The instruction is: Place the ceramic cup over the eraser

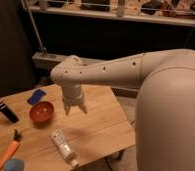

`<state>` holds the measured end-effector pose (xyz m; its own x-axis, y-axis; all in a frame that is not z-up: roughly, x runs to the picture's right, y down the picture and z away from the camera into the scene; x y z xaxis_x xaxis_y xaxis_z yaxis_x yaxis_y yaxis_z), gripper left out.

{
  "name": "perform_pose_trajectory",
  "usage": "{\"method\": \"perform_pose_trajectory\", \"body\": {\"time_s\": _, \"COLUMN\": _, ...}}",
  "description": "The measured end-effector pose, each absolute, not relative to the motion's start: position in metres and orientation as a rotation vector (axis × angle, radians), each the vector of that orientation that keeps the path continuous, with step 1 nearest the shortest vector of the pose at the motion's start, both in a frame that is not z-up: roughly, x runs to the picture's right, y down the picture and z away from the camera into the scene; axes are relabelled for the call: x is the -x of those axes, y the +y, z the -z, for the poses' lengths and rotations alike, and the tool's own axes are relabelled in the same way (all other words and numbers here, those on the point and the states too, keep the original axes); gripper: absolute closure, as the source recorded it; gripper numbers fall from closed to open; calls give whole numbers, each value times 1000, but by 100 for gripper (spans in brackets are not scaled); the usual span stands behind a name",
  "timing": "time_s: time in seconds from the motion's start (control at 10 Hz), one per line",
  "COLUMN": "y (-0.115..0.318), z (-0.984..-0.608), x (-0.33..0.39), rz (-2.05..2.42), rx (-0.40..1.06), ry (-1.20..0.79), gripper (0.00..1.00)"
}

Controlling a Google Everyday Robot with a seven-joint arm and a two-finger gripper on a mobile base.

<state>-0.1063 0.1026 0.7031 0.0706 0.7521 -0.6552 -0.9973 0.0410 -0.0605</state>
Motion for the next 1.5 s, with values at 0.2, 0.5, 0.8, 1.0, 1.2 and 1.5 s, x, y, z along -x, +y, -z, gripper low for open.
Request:
{"method": "perform_pose_trajectory", "body": {"time_s": 0.2, "y": 103, "z": -703, "x": 106, "rz": -1436, "rx": 590, "ry": 523, "gripper": 35}}
{"method": "perform_pose_trajectory", "body": {"time_s": 0.5, "y": 103, "z": -703, "x": 106, "rz": -1437, "rx": 590, "ry": 523, "gripper": 35}}
{"method": "perform_pose_trajectory", "body": {"time_s": 0.8, "y": 103, "z": -703, "x": 106, "rz": -1437, "rx": 590, "ry": 523, "gripper": 35}}
{"method": "perform_pose_trajectory", "body": {"time_s": 1.0, "y": 103, "z": -703, "x": 106, "rz": -1437, "rx": 590, "ry": 523, "gripper": 35}}
{"method": "perform_pose_trajectory", "body": {"time_s": 1.2, "y": 103, "z": -703, "x": 106, "rz": -1437, "rx": 590, "ry": 523, "gripper": 35}}
{"method": "perform_pose_trajectory", "body": {"time_s": 1.5, "y": 109, "z": -701, "x": 117, "rz": -1366, "rx": 589, "ry": 506, "gripper": 35}}
